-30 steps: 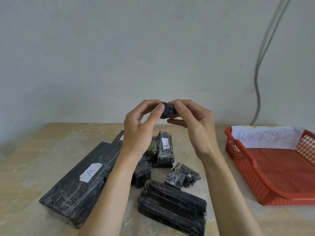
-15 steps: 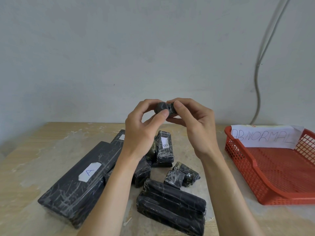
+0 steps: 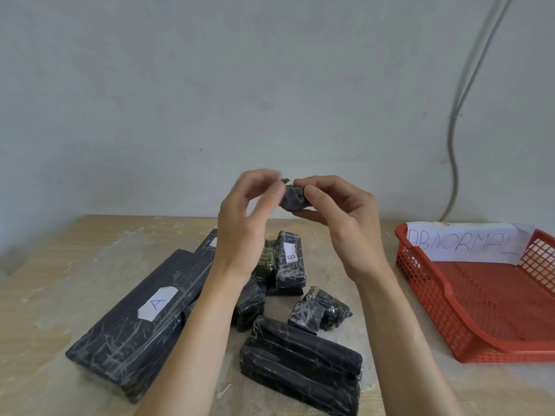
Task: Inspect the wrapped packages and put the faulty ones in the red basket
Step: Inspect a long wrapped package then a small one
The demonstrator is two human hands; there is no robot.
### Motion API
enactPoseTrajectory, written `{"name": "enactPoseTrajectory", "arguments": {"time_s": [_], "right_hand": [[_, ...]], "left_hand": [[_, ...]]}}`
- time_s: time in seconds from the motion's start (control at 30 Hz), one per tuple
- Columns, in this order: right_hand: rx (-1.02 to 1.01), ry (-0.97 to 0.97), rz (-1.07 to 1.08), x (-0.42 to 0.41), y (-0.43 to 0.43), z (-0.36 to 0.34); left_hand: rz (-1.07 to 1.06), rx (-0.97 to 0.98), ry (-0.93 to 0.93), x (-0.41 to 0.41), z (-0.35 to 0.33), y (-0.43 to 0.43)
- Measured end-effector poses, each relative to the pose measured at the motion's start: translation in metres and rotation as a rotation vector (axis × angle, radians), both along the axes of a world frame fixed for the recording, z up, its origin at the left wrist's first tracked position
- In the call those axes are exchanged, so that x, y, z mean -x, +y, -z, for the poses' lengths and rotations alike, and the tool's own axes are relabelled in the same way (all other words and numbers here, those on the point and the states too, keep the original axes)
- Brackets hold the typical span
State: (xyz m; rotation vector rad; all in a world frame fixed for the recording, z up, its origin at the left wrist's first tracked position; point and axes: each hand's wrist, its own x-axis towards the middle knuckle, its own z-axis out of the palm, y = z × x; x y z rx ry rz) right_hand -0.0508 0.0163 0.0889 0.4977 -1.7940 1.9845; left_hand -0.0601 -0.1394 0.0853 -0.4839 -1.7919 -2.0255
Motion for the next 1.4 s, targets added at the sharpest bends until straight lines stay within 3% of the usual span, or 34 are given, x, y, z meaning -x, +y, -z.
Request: {"name": "enactPoseTrajectory", "arguments": {"time_s": [0.1, 0.23, 0.43, 0.57, 0.67, 0.8, 1.03, 1.13, 1.23, 1.4], "right_hand": [[-0.038, 0.003, 0.004, 0.000, 0.004, 0.000], [-0.152, 0.017, -0.089, -0.002, 0.014, 0.001], [-0.232, -0.034, -0.120, -0.004, 0.024, -0.004], [-0.162, -0.069, 0.070, -0.002, 0.028, -0.007], [-0.226, -0.102, 0.211, -0.001, 0.027, -0.007], [-0.175, -0.072, 0.160, -0.001, 0.024, -0.006], [-0.290, -0.037, 0.071, -0.001, 0.022, -0.004], [-0.303, -0.032, 0.062, -0.002, 0.019, -0.003], [-0.137, -0.063, 0.018, -0.006, 0.015, -0.006], [-0.085, -0.037, 0.114, -0.004, 0.005, -0.004]], "left_hand": [[-0.058, -0.180, -0.229, 0.002, -0.006, -0.004], [0.104, -0.182, -0.403, 0.008, -0.007, -0.021], [0.063, -0.041, -0.285, 0.004, -0.010, -0.021], [0.028, 0.147, -0.197, 0.003, -0.005, -0.018], [0.055, 0.345, -0.106, 0.004, 0.000, -0.017], [0.094, 0.436, -0.069, 0.004, 0.002, -0.014], [0.138, 0.014, 0.002, -0.004, -0.003, -0.001], [0.094, -0.028, 0.030, -0.003, 0.002, 0.007], [0.103, -0.045, 0.047, -0.001, 0.008, 0.011], [0.160, -0.096, 0.072, -0.004, 0.009, 0.016]]}}
